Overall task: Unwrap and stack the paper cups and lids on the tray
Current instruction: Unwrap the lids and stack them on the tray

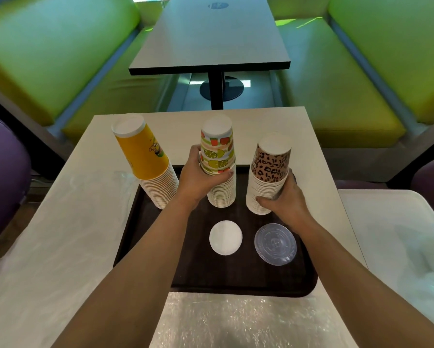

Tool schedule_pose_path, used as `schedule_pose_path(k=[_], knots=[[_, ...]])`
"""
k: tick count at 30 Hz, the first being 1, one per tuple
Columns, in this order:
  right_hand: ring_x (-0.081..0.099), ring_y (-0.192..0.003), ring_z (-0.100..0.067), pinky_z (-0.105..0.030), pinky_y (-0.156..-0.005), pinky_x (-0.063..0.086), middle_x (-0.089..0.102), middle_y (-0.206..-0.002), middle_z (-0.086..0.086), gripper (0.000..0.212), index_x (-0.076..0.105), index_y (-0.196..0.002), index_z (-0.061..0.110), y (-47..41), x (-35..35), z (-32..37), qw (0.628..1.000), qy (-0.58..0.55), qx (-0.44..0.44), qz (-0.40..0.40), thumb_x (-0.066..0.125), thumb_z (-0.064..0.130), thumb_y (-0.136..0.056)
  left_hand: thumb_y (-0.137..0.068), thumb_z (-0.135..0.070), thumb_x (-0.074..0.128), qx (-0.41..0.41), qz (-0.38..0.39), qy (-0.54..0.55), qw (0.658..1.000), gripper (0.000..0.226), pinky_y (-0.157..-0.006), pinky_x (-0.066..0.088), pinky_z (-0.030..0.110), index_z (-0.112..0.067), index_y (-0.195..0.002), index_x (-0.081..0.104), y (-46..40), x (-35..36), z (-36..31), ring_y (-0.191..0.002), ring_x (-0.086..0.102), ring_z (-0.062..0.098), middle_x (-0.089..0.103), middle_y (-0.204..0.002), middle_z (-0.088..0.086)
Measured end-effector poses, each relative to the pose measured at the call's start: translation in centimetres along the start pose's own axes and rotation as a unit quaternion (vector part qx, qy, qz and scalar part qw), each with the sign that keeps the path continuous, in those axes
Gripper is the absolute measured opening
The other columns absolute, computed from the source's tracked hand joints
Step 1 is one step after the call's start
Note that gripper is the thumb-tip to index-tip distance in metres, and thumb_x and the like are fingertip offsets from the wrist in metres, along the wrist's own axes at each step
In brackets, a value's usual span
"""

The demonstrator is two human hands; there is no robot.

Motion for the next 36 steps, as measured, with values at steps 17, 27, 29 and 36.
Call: schedule_pose_path(k=[17, 27, 29, 36], knots=[[0.051, -0.108, -0.017, -0.029, -0.088, 0.043, 0.056, -0.124, -0.004, 0.084, 0.036, -0.133, 0.015, -1.9, -0.9, -1.3, 0.999, -0.014, 0.006, -0.05, 0.083, 0.009, -0.064, -0.071, -0.019, 0.081, -0.002, -0.029, -0.03, 0.999, 0.072, -0.09, 0.045, 0.023, -0.019, -0.127, 0.036, 0.9, -1.3, 0.3, -0.107, 0.053, 0.007, 0.053, -0.117, -0.011], [0.048, -0.106, -0.014, -0.026, -0.087, 0.04, 0.055, -0.126, -0.006, 0.083, 0.035, -0.134, 0.013, -1.9, -0.8, -0.9, 0.999, -0.003, -0.002, -0.054, 0.083, 0.008, -0.065, -0.072, -0.017, 0.081, -0.004, -0.024, -0.027, 0.999, 0.072, -0.086, 0.043, 0.018, -0.02, -0.127, 0.035, 0.9, -1.1, 0.2, -0.106, 0.052, 0.006, 0.052, -0.116, -0.012], [0.05, -0.111, -0.019, -0.027, -0.088, 0.041, 0.054, -0.128, -0.007, 0.084, 0.035, -0.134, 0.013, -2.0, -0.8, -1.0, 0.998, 0.0, 0.0, -0.055, 0.083, 0.009, -0.065, -0.072, -0.017, 0.08, -0.006, -0.024, -0.025, 0.999, 0.072, -0.087, 0.044, 0.019, -0.02, -0.127, 0.035, 0.9, -1.1, 0.4, -0.108, 0.052, 0.006, 0.051, -0.117, -0.011], [0.038, -0.132, -0.022, -0.032, -0.103, 0.038, 0.03, -0.149, -0.005, 0.105, 0.016, -0.148, 0.018, -0.6, -0.7, -1.4, 0.998, -0.002, 0.015, -0.066, 0.083, 0.012, -0.068, -0.07, -0.032, 0.081, -0.02, -0.025, -0.046, 0.998, 0.09, -0.102, 0.042, 0.029, -0.019, -0.139, 0.025, 1.9, -1.1, 1.7, -0.124, 0.045, 0.01, 0.045, -0.139, -0.005]])
Point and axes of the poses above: each hand's wrist, its own y-axis away from the middle knuckle, its own x-axis out of the palm, z = x × y, the point moved 10 cm from there along -y, towards the middle knuckle
